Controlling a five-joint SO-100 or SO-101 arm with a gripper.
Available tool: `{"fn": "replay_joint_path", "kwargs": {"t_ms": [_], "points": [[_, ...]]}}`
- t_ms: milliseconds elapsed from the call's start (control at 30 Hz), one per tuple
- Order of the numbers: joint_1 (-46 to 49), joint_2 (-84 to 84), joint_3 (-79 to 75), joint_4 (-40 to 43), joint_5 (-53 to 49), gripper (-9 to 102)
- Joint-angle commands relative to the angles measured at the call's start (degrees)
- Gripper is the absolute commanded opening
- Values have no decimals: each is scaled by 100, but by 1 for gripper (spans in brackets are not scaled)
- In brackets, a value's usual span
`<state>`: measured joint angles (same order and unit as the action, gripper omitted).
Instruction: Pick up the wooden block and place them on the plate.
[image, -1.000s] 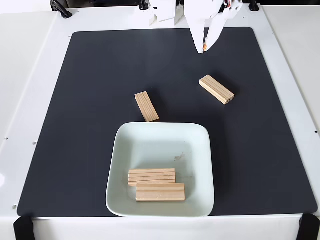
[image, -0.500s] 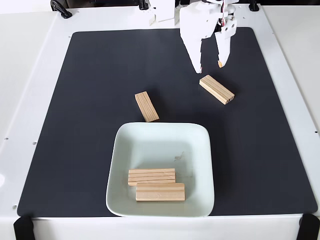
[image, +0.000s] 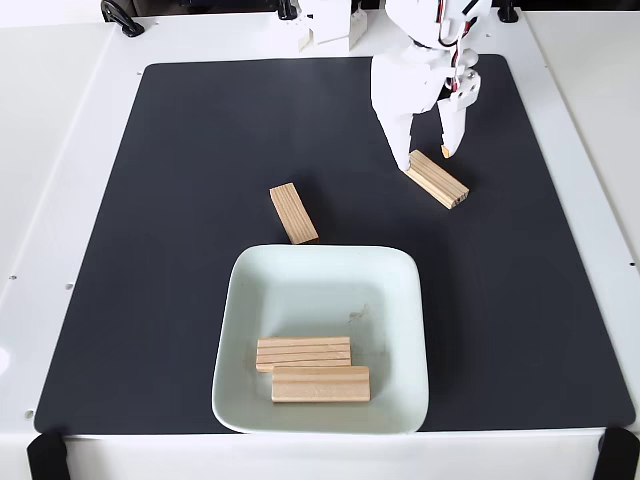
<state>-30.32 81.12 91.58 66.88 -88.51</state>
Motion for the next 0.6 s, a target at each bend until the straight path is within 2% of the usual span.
{"fn": "replay_joint_path", "kwargs": {"t_ms": [0, 567], "points": [[-88, 26, -79, -62, -35, 23], [-44, -545, -334, -62, -35, 22]]}}
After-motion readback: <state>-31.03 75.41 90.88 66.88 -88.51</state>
